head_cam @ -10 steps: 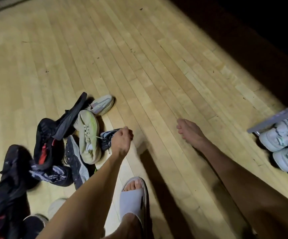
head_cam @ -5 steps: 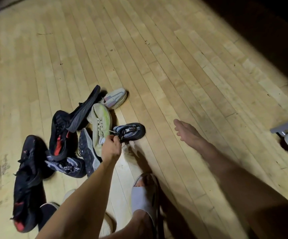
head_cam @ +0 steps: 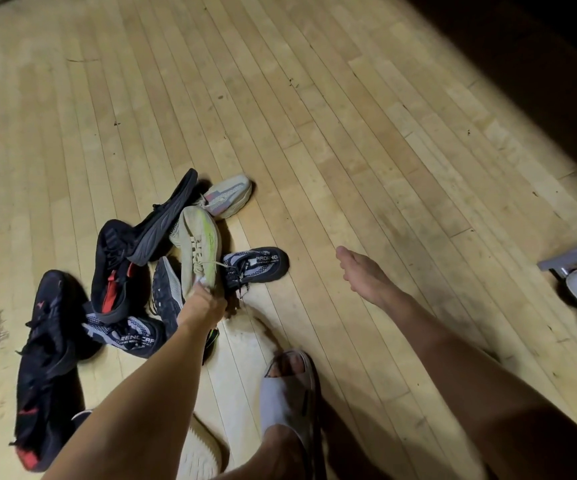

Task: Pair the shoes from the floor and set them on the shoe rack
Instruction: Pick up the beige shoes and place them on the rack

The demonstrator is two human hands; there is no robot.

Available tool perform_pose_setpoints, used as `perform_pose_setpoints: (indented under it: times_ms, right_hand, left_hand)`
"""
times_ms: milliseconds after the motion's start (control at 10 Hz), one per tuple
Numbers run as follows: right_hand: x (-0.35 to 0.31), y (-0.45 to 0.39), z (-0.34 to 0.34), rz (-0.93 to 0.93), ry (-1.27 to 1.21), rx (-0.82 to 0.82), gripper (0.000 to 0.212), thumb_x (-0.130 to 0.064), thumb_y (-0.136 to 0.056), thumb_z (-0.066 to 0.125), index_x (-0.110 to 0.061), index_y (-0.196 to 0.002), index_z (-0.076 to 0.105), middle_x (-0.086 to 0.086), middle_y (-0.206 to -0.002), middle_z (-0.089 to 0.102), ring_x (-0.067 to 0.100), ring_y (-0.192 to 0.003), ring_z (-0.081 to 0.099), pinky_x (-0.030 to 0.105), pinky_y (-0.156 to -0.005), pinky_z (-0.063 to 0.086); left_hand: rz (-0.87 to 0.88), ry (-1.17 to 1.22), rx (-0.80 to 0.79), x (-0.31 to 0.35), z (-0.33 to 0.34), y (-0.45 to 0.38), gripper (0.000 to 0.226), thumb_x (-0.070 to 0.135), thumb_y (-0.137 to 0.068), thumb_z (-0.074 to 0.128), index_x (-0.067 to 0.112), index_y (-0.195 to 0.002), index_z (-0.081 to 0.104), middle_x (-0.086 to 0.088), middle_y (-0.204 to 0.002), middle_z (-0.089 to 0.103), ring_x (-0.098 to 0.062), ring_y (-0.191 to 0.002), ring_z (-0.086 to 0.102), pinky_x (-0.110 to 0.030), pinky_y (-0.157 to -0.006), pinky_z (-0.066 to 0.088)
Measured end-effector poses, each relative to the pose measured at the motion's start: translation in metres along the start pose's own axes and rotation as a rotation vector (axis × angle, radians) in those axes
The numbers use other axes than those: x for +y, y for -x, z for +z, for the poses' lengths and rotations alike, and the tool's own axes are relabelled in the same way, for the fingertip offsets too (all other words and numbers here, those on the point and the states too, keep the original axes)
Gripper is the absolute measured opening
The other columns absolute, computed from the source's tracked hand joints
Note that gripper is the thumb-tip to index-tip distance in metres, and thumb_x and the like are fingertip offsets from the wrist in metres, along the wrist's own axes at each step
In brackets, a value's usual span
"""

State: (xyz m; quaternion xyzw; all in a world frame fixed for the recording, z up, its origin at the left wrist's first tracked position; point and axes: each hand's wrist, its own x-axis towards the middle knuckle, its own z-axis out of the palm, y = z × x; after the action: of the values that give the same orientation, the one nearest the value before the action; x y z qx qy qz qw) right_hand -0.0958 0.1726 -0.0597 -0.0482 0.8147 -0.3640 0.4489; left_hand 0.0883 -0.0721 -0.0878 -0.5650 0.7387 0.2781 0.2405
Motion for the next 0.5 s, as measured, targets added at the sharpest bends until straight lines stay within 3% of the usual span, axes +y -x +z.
perform_pose_setpoints:
  times_ms: [100,200,300,400,500]
  right_hand:
    - [0.001,-0.001,-0.001,0.011,-0.008,-0.002,0.065,-0.065,-0.092,0.025,-0.018,-0.123,0.058,0.005,-0.122,0.061,0.024,-0.112,0.058,0.049,-0.104,0.044]
    - [0.005,-0.005,-0.004,0.057,-0.036,0.009,0.074,-0.074,-0.08,0.024,-0.025,-0.121,0.06,0.001,-0.122,0.061,0.024,-0.113,0.057,0.05,-0.105,0.043]
    - [0.008,-0.008,-0.007,0.064,-0.039,0.008,0.084,-0.077,-0.072,0.021,-0.027,-0.128,0.06,0.001,-0.129,0.06,0.024,-0.117,0.056,0.051,-0.105,0.043]
    - [0.005,-0.006,-0.009,0.053,-0.055,0.0,0.083,-0.075,-0.073,0.022,-0.027,-0.13,0.06,-0.001,-0.138,0.057,0.023,-0.124,0.054,0.05,-0.108,0.041]
    - [0.003,-0.006,-0.008,0.053,-0.072,-0.007,0.082,-0.075,-0.075,0.022,-0.028,-0.13,0.06,0.002,-0.137,0.058,0.024,-0.123,0.055,0.05,-0.108,0.042]
  left_hand:
    - [-0.036,0.045,0.028,-0.001,-0.003,0.001,0.046,0.039,-0.098,0.048,0.017,-0.133,0.027,-0.016,-0.116,0.06,-0.033,-0.091,0.069,-0.049,-0.079,0.059]
    - [-0.062,0.292,-0.044,-0.003,-0.006,0.005,0.028,0.023,-0.102,0.048,0.013,-0.127,0.043,-0.011,-0.091,0.059,-0.028,-0.071,0.067,-0.034,-0.05,0.059]
    - [-0.053,0.363,0.023,-0.012,-0.005,-0.003,0.038,0.025,-0.1,0.051,0.001,-0.129,0.048,-0.01,-0.08,0.059,-0.026,-0.058,0.062,-0.025,-0.032,0.048]
    - [-0.093,0.275,0.033,-0.014,-0.004,-0.008,0.033,0.024,-0.098,0.054,0.001,-0.122,0.052,-0.008,-0.08,0.058,-0.026,-0.06,0.063,-0.028,-0.035,0.052]
    - [-0.076,0.201,0.11,-0.006,-0.006,-0.003,0.033,0.028,-0.103,0.043,0.003,-0.12,0.056,-0.022,-0.101,0.065,-0.039,-0.088,0.068,-0.033,-0.068,0.061]
